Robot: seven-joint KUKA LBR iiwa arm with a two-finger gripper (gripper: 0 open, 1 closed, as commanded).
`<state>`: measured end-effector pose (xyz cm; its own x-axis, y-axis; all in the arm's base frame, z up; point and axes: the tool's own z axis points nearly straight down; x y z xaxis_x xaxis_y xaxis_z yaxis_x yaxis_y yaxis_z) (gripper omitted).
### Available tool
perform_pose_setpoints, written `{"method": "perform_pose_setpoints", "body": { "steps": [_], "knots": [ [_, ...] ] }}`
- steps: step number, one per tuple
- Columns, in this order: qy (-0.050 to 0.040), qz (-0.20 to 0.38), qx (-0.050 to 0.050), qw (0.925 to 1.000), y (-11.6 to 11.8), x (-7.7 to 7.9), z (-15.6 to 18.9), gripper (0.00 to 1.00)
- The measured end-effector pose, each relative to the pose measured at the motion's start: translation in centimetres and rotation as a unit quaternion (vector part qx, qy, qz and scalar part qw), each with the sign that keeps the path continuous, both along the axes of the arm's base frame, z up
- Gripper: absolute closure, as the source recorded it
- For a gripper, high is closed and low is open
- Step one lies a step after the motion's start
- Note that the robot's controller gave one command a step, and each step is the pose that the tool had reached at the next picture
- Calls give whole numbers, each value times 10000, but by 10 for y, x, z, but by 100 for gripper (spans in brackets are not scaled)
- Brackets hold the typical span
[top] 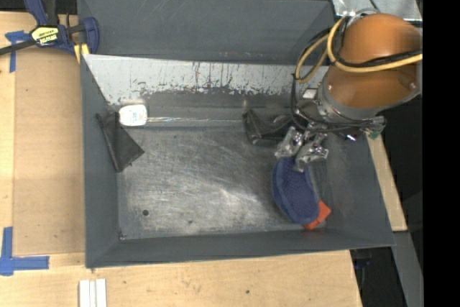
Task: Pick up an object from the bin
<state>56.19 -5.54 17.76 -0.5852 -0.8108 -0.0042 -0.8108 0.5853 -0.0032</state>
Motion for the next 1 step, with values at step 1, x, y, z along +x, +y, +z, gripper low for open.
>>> {"method": "perform_pose_setpoints", "body": {
  "steps": [1],
  "knots": [
    [-11, -44, -1, 10000, 16, 2, 30, 100]
  ]
}}
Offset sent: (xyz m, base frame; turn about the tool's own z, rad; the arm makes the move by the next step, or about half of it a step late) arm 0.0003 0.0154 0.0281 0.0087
